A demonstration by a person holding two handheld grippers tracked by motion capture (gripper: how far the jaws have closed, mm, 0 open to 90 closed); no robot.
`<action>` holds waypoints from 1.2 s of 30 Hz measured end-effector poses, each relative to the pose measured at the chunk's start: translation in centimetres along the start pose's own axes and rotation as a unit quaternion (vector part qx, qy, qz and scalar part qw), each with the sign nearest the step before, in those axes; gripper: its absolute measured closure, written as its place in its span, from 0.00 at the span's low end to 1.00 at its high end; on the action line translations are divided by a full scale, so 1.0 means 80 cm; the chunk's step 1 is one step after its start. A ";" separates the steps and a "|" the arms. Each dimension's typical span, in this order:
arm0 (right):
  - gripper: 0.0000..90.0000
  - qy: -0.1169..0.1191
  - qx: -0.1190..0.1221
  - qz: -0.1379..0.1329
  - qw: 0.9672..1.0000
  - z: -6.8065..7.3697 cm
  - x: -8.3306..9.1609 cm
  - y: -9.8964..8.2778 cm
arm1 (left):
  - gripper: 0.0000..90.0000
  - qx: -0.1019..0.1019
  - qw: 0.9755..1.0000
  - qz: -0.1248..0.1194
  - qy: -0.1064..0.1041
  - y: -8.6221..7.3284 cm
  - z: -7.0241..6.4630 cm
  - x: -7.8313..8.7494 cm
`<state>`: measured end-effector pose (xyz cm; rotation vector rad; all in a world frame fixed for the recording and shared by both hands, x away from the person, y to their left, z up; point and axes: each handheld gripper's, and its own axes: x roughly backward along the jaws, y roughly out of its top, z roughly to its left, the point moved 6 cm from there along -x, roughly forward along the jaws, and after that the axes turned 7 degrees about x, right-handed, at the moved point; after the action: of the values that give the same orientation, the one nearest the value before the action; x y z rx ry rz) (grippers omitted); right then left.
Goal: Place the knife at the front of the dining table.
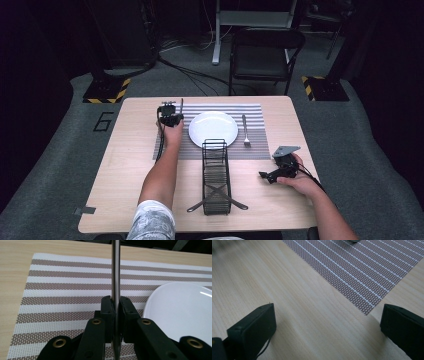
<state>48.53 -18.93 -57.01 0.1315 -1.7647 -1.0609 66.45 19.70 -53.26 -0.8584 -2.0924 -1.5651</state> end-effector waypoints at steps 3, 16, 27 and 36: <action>0.00 0.000 -0.001 0.000 1.000 0.000 0.000 0.000 | 0.92 0.004 1.000 0.007 0.006 -0.003 0.003 -0.005; 0.00 0.000 -0.001 0.000 1.000 0.000 0.000 0.000 | 0.92 0.003 1.000 0.025 0.016 -0.012 0.010 -0.015; 0.00 0.000 -0.001 0.000 1.000 0.000 0.000 0.000 | 0.91 -0.002 0.999 0.030 0.025 -0.017 0.014 -0.019; 0.00 0.000 0.002 0.000 1.000 0.000 0.000 0.000 | 0.84 0.000 1.000 0.021 0.021 -0.013 0.023 -0.012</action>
<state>48.56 -18.94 -57.00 0.1344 -1.7668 -1.0579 66.57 21.01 -55.19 -0.8562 -2.0313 -1.5469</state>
